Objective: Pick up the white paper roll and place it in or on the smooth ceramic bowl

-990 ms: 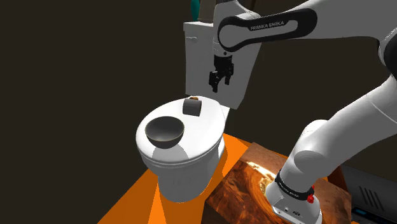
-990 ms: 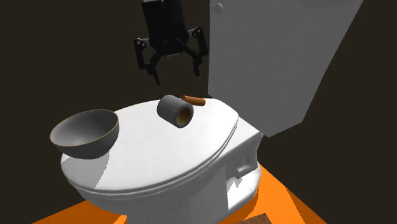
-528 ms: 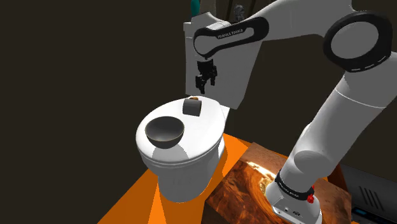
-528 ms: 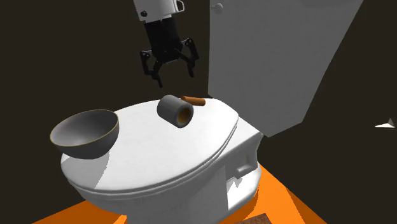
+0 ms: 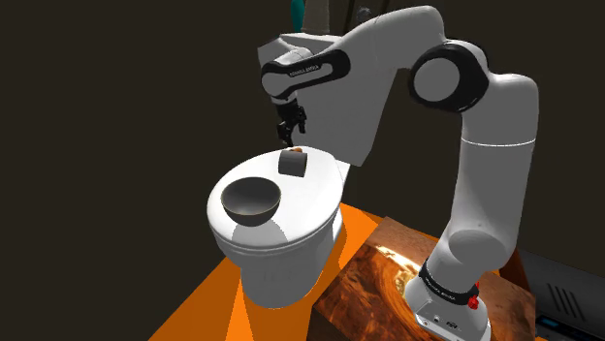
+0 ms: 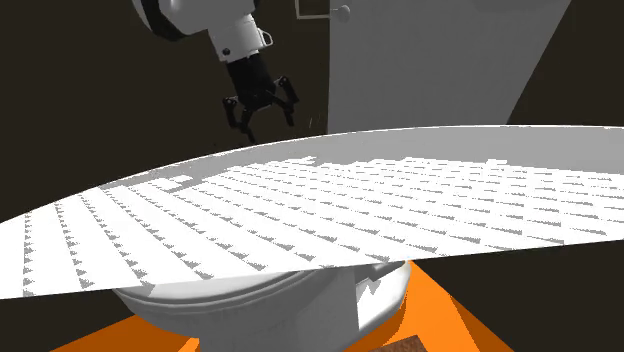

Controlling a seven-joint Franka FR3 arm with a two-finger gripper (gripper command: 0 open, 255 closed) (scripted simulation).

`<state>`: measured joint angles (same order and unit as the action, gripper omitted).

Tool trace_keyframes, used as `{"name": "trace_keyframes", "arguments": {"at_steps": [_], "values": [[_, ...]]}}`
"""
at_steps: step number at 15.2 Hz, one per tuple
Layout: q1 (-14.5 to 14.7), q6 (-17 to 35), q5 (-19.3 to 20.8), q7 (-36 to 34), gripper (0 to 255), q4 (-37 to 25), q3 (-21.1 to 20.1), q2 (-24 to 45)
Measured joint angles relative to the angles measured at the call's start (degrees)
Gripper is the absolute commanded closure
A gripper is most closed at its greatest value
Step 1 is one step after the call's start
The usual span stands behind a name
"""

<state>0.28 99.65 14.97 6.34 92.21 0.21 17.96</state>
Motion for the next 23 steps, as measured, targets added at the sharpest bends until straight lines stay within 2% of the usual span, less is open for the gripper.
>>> {"name": "trace_keyframes", "arguments": {"at_steps": [8, 10, 16, 22, 23], "values": [[2.08, -8.87, 3.35, 6.00, 0, -27.97, -0.03, 23.63], [2.01, -9.00, 3.58, 6.57, 0, -29.77, 0.08, 25.50], [1.25, -4.40, 3.92, 5.97, 0, -24.24, 0.18, 24.65], [1.13, -3.76, 3.96, 5.89, 0, -23.46, 0.20, 24.49], [1.13, -3.76, 3.96, 5.89, 255, -23.46, 0.20, 24.49]]}}
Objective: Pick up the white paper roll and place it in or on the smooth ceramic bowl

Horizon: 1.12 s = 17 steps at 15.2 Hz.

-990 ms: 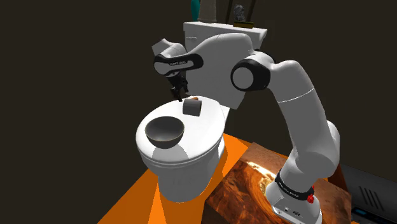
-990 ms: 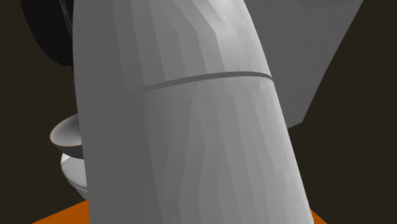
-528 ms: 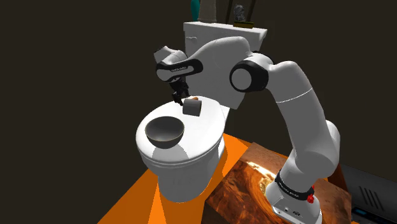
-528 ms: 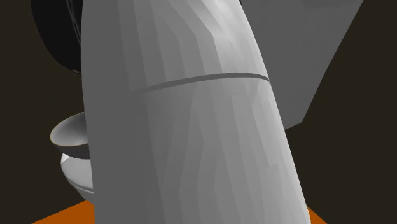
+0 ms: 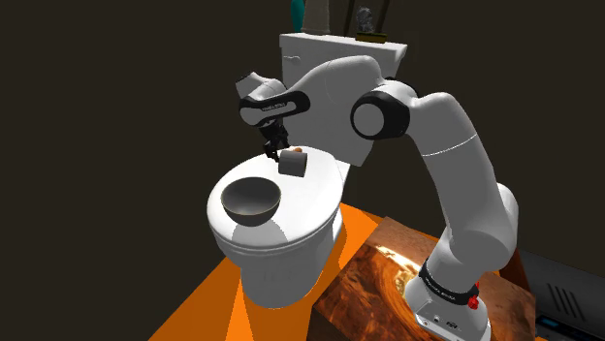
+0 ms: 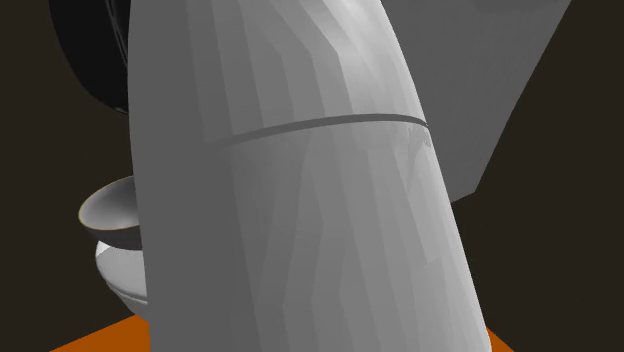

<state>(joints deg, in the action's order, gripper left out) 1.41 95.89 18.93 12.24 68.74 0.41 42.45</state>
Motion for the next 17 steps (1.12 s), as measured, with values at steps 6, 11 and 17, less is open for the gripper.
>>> {"name": "trace_keyframes", "arguments": {"at_steps": [6, 11, 17], "values": [[0.01, -0.03, -0.02, 0.01, 255, -0.01, -0.02, 0.01], [0.01, -0.34, -0.03, 0.12, 255, -0.26, -0.01, -0.05], [0.15, -3.54, -0.13, 1.10, 255, -2.36, 0.03, -1.34]]}}
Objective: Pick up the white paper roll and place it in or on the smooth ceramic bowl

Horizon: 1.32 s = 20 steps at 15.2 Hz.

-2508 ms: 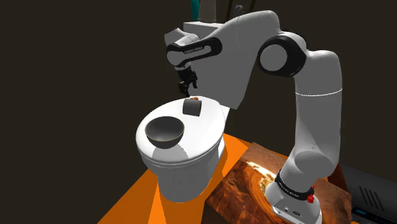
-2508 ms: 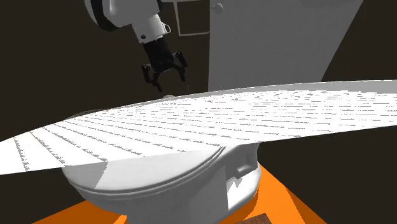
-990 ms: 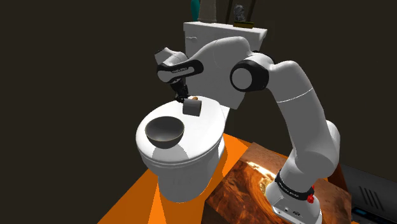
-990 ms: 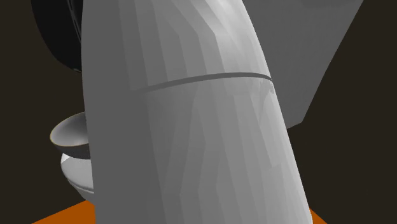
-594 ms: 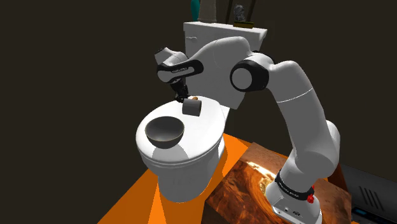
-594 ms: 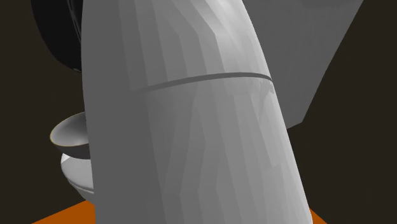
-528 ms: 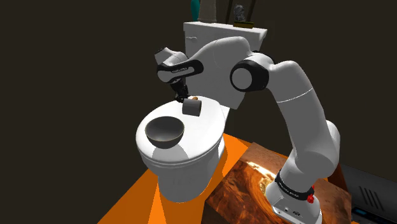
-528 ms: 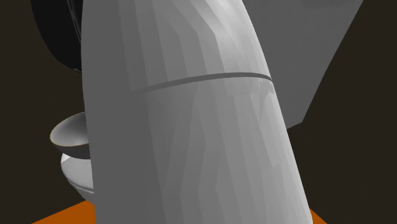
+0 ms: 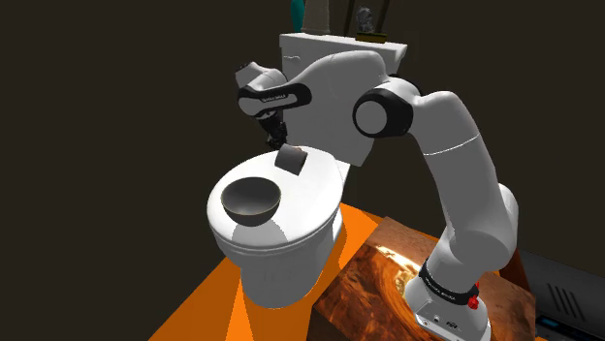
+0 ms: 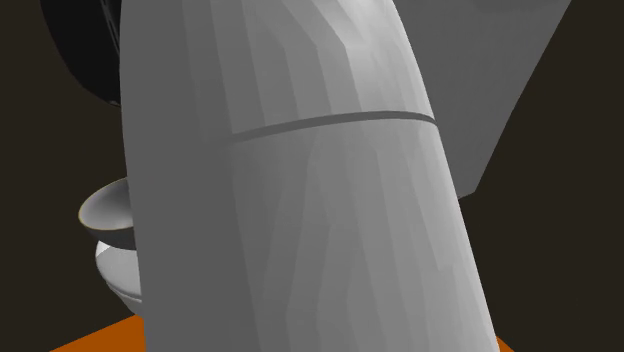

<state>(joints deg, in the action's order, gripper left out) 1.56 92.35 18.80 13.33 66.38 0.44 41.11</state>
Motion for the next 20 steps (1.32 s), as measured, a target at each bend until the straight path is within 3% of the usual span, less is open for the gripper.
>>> {"name": "trace_keyframes", "arguments": {"at_steps": [8, 20], "values": [[0.33, -5.17, -0.10, 1.50, 255, -4.46, 0.08, -0.92], [0.84, -15.61, -0.02, 4.99, 255, -18.33, 0.62, 1.95]]}}
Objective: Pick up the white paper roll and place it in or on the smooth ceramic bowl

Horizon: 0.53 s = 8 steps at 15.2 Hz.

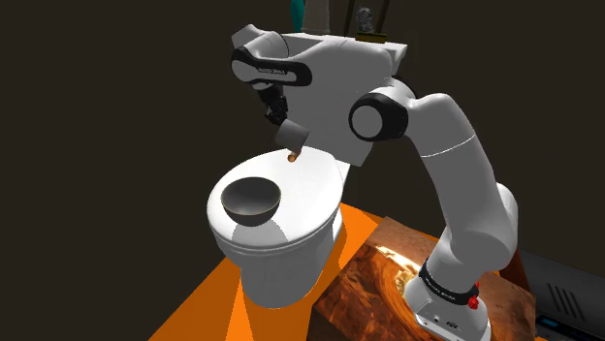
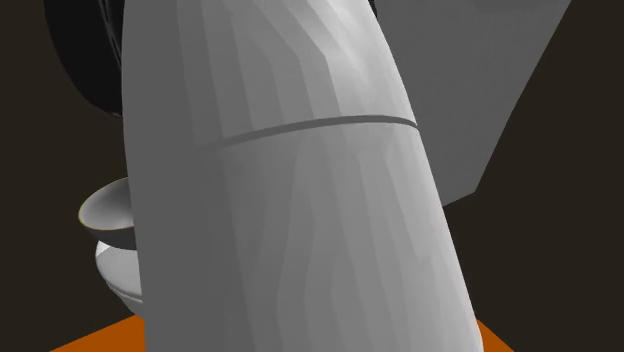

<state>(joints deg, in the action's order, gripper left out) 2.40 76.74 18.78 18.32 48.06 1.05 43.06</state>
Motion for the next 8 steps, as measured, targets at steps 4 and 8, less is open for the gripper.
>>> {"name": "trace_keyframes", "arguments": {"at_steps": [4, 8], "values": [[0.24, -5.10, 0.14, 1.84, 255, -8.63, 0.45, 3.22], [2.12, -8.16, -0.98, 1.79, 255, -12.52, 2.00, 4.34]]}}
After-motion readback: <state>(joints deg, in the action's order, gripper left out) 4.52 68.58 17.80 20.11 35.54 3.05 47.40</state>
